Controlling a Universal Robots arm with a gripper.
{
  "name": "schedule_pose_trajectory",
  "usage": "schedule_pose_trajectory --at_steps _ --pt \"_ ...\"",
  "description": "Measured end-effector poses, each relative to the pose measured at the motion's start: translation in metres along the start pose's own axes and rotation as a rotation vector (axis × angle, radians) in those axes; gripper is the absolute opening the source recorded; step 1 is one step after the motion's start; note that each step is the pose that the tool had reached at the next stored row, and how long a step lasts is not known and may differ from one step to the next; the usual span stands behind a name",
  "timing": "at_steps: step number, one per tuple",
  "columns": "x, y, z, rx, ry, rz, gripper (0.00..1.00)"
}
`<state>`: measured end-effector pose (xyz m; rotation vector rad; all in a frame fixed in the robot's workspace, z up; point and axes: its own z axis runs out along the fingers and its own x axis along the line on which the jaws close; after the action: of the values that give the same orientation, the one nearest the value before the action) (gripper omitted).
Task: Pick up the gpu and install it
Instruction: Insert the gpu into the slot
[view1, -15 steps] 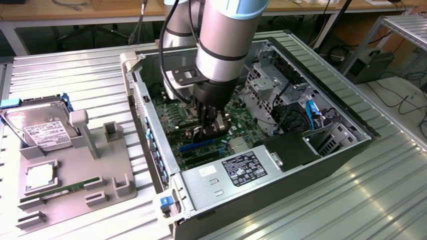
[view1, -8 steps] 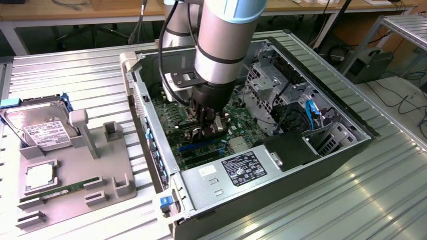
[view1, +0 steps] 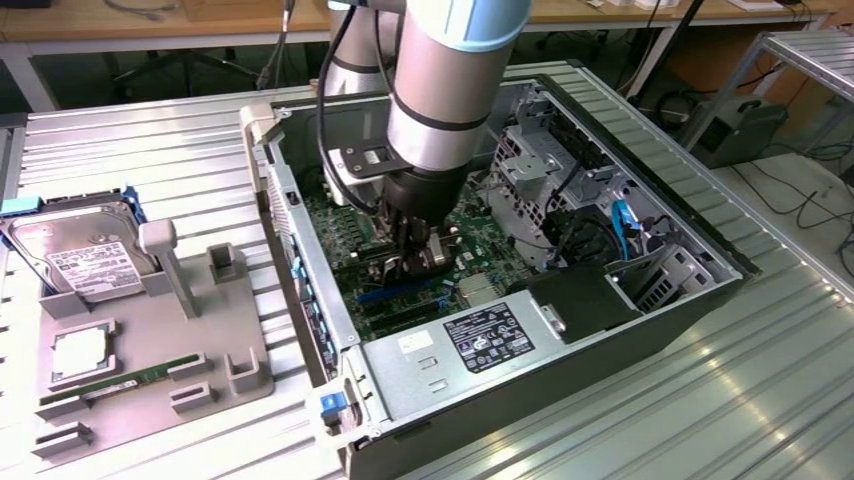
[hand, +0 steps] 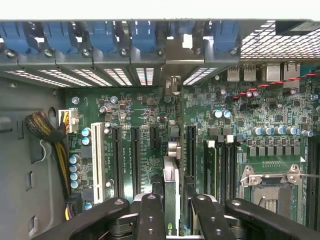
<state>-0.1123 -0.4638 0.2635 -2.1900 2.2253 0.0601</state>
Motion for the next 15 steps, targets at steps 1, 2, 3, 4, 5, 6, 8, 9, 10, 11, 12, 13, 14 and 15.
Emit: schedule_pose_trajectory --at_steps 1,2,3,4,5,6,8,9,10,11,12,13,14,15 --pt "0.0 0.0005 0.0006 0.0001 -0.0002 0.0 0.26" --pt "-0.0001 0.0009 0.0011 0.0001 -0.0002 0.0 0.26" --pt "-0.0001 0.0015 0.0017 0.0001 -0.0002 0.0 0.26" --pt "-0.0001 0.002 0.0024 0.0001 -0.0002 0.0 0.26" --pt "-0.0001 0.0024 0.0028 0.0001 -0.0001 0.0 0.26" --pt "0.0 0.0028 0.0034 0.0001 -0.0002 0.0 0.26" --pt "0.0 0.0033 0.0045 0.0 0.0 0.0 0.26" --pt "0.0 0.0033 0.0048 0.0 0.0 0.0 0.26" --pt "0.0 0.0033 0.0051 0.0 -0.0001 0.0 0.26" --pt "0.0 0.0033 0.0055 0.0001 -0.0002 0.0 0.26" --pt "0.0 0.0034 0.0059 0.0002 -0.0003 0.0 0.26" --pt "0.0001 0.0034 0.0065 0.0001 -0.0002 0.0 0.26" --pt "0.0001 0.0034 0.007 0.0 0.0 0.0 0.26" --pt "0.0001 0.0034 0.0074 -0.0001 0.0001 0.0 0.26"
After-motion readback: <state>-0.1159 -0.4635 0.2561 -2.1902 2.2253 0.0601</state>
